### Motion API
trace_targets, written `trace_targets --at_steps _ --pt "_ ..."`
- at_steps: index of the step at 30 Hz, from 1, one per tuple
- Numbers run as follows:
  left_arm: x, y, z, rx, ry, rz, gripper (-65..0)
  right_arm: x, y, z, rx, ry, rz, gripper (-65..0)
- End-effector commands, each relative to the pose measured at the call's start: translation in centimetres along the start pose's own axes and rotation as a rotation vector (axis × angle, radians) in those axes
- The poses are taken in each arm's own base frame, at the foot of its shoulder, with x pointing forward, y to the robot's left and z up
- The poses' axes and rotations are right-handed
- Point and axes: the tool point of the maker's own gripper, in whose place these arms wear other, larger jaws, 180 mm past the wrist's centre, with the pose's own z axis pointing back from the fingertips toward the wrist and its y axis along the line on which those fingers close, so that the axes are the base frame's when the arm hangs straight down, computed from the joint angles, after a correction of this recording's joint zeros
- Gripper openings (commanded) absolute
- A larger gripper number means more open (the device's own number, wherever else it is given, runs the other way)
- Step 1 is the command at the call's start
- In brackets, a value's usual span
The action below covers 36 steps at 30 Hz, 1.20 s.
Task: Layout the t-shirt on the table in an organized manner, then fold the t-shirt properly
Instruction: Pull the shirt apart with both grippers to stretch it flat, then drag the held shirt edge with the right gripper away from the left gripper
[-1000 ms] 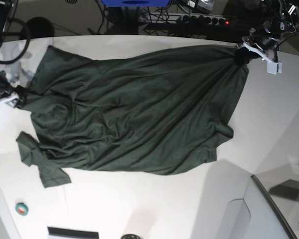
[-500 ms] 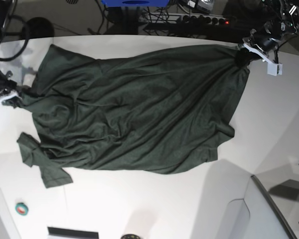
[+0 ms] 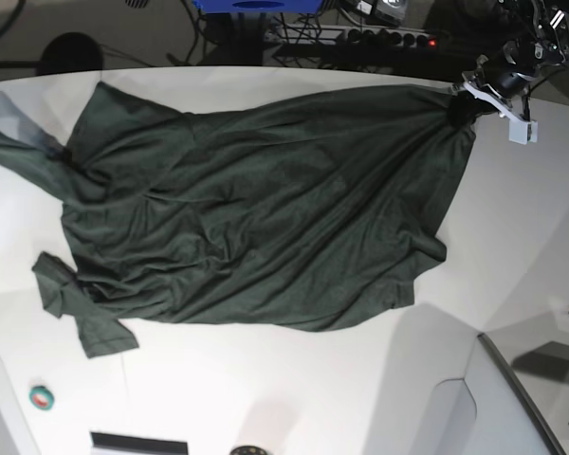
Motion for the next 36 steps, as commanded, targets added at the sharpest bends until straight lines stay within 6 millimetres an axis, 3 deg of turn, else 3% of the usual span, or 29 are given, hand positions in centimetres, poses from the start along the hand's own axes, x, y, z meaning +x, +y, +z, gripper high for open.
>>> trace_targets --at_steps 1,5,10,16,21,24,26,27,31,36 --pt "1.1 0.1 0.5 -0.007 -0.035 -0.015 -65.0 1.7 -1.3 0.6 -0.026 -0.052 0.005 -64.7" --pt "1.5 0.0 0.4 -0.009 -0.042 -0.02 -65.0 2.5 -3.8 0.7 -0.08 -0.082 -0.062 -64.7" --pt "1.5 0.0 0.5 -0.007 -0.043 -0.021 -65.0 5.4 -7.0 1.5 -0.177 -0.167 -0.105 -64.7" --pt "1.6 0.2 0.7 -0.003 -0.041 -0.027 -65.0 7.9 -7.1 0.3 -0.281 -0.168 0.007 -64.7" --pt "1.5 0.1 0.6 -0.006 -0.039 -0.027 -65.0 5.7 -4.9 -2.9 -0.274 0.005 0.062 -60.9" --pt "1.4 0.0 0.5 -0.007 -0.038 -0.026 -65.0 5.2 -3.9 -3.5 -0.254 0.034 0.053 -42.3" --pt "1.4 0.0 0.5 -0.007 -0.038 -0.026 -65.0 5.4 -2.1 -3.7 -0.221 0.018 0.072 -30.6" --pt "1.4 0.1 0.5 -0.007 -0.037 -0.025 -65.0 5.7 -0.8 -3.7 -0.19 0.009 0.116 -28.1" --pt "1.4 0.0 0.5 -0.007 -0.038 -0.026 -65.0 4.9 5.6 -4.0 0.002 0.02 0.325 -27.9" --pt "1.4 0.0 0.5 -0.008 -0.037 -0.023 -65.0 1.6 11.5 -6.3 0.18 0.117 0.446 -28.1"
